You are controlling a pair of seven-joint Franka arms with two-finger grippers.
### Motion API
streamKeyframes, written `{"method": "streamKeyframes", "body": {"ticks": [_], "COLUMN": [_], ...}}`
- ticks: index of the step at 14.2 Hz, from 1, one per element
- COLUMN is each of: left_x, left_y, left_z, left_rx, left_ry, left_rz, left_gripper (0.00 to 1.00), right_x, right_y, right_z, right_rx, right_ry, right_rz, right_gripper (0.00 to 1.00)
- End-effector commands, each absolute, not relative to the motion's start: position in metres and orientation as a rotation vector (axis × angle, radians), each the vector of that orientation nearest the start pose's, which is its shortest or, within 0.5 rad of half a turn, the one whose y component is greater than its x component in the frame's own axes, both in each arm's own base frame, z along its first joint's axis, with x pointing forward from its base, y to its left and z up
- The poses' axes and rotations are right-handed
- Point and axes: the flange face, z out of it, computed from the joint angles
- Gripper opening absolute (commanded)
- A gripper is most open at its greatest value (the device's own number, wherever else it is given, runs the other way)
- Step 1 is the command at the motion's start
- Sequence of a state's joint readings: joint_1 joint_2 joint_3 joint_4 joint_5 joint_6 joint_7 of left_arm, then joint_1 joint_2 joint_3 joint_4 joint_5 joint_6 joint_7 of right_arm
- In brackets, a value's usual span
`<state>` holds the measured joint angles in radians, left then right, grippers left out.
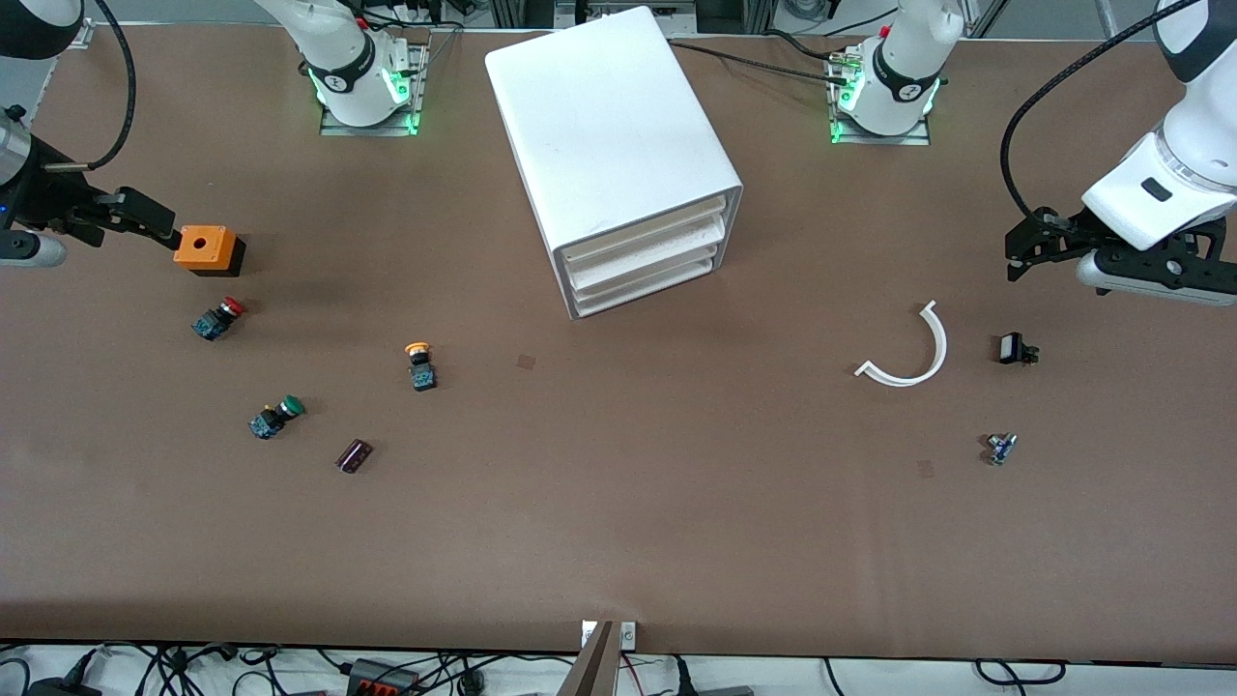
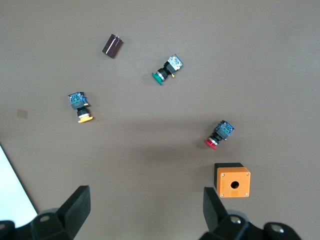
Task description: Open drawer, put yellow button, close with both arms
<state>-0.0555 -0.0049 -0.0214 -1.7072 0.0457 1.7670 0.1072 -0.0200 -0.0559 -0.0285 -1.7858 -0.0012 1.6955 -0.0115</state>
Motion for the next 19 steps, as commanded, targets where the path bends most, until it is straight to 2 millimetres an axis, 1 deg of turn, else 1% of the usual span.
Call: {"method": "streamKeyframes", "body": {"ticks": [1,10,12,14,15,16,18,19], "left_x": [0.564,0.562,0.560,0.559,0.557,0.558,0.566,0.568], "left_y": [-0.041,-0.040,-0.040,-0.049,-0.061,-0.066,-0.078,-0.079], "left_z": [0.587,0.589,0.587,0.589,0.589,0.591,0.593,0.594], "left_rx": [-3.095,-3.096,-3.098,-3.098,-3.095,-3.092,-3.117,-3.144], "left_ry": [0.302,0.303,0.307,0.314,0.345,0.357,0.382,0.377], "left_rz": [-0.097,-0.061,-0.023,-0.021,-0.024,-0.034,-0.046,-0.048], "left_gripper": [1.00,1.00,1.00,1.00,1.00,1.00,1.00,1.00], "right_x": [0.538,0.538,0.538,0.538,0.538,0.538,0.538,0.538], "right_y": [-0.028,-0.028,-0.032,-0.033,-0.033,-0.033,-0.033,-0.033], "right_z": [0.563,0.564,0.565,0.565,0.564,0.564,0.564,0.564], "right_rx": [-3.129,-3.129,-3.128,-3.128,-3.128,-3.128,-3.128,-3.127], "right_ry": [0.043,0.038,0.026,0.023,0.023,0.023,0.023,0.024], "right_rz": [0.055,0.050,0.047,0.049,0.049,0.049,0.049,0.049], "right_gripper": [1.00,1.00,1.00,1.00,1.00,1.00,1.00,1.00]}}
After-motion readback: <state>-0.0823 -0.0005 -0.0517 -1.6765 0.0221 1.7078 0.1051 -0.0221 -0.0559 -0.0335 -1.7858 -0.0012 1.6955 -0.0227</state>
